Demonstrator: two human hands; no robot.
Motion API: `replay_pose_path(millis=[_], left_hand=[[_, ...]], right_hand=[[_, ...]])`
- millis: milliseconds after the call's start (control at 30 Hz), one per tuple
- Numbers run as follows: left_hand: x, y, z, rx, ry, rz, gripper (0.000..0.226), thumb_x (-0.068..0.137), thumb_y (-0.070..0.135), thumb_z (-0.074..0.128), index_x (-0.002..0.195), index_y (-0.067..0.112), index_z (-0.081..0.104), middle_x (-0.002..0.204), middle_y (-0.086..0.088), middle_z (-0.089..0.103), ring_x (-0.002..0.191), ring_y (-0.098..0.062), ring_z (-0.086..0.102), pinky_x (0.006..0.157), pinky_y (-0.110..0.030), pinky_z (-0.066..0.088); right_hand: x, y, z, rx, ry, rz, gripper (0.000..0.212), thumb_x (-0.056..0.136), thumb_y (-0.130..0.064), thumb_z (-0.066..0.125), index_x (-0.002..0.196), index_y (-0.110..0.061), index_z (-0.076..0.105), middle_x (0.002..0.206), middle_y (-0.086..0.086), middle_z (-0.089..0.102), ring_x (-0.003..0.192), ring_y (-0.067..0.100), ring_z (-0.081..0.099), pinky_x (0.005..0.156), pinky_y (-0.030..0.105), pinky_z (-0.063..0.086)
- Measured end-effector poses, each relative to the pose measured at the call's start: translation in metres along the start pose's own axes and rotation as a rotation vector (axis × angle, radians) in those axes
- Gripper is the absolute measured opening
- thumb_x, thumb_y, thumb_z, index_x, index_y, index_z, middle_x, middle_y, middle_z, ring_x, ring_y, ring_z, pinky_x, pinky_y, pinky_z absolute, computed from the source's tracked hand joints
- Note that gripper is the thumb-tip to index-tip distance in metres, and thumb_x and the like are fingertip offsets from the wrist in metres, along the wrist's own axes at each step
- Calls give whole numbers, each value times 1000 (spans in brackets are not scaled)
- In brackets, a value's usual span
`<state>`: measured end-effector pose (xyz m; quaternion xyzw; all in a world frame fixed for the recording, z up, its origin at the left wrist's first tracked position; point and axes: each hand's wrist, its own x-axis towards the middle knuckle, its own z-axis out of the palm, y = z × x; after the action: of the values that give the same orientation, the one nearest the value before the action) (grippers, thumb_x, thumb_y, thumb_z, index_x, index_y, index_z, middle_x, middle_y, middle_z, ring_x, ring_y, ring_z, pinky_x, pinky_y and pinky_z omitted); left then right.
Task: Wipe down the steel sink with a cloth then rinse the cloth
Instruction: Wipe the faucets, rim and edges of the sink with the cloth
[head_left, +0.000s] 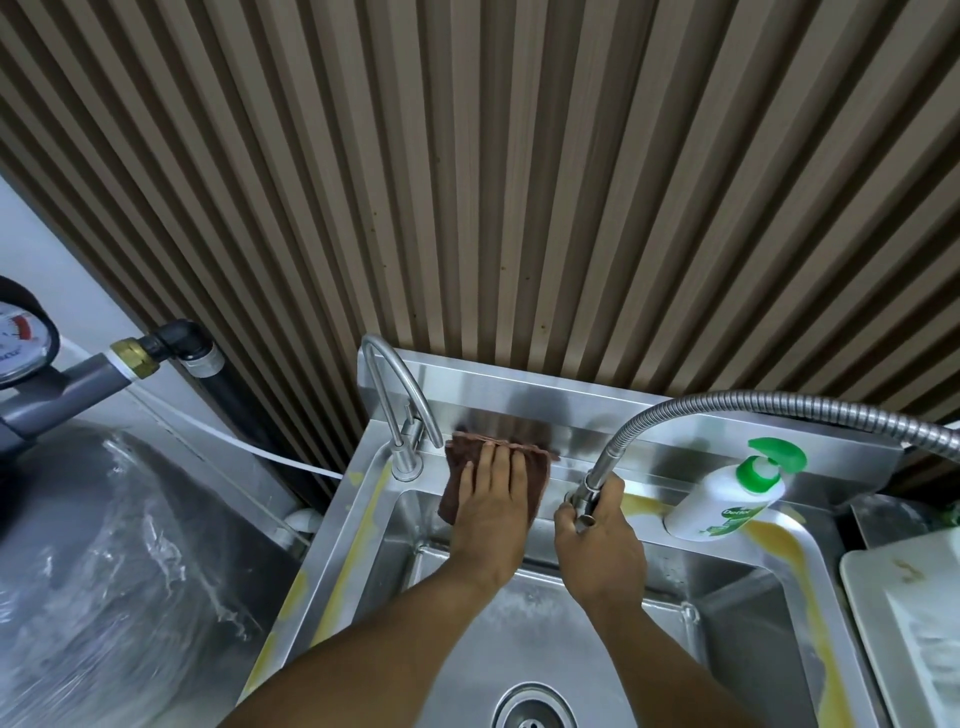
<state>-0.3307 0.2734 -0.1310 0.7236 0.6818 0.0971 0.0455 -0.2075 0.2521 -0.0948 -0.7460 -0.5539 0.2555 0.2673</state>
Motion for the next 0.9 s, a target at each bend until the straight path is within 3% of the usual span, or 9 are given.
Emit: replay_pose_path(millis=[167,367,533,733,900], left_hand=[[5,9,11,-52,-34,255,66,89,25,58,150,13,36,153,-7,43,147,-28,33,115,-53,35],[9,-16,-10,-42,-93,370,85,86,10,64,158,18,20,164,-1,19,152,-21,9,124,-42,3],[8,-27,-18,8,-111,257,98,77,5,72,157,14,15,162,-4,16,151,-24,9,126,-43,4],[1,-37,-20,87,-143,61,95,84,2,65,158,9,5,165,-10,8,153,-29,4,125,-49,9],[1,-38,-22,72,-111,-141,87,92,5,58,157,3,2,166,-18,6,154,-33,2,125,-43,11]], right_hand=[[1,1,-3,19,-33,4,31,93,-28,54,106,-37,28,81,-3,65,70,28,56,68,34,40],[0,0,-3,19,-33,-8,35,92,-29,57,102,-40,25,80,-1,67,74,33,63,72,41,52],[-1,1,-3,16,-28,-28,34,95,-31,59,103,-38,26,84,-3,68,71,26,64,72,39,54],[-1,0,-4,3,-27,-29,32,97,-33,58,106,-37,28,86,-6,68,73,24,65,75,40,57],[-2,0,-5,15,-47,-22,32,98,-35,57,107,-39,27,86,-8,67,74,24,67,77,42,58]])
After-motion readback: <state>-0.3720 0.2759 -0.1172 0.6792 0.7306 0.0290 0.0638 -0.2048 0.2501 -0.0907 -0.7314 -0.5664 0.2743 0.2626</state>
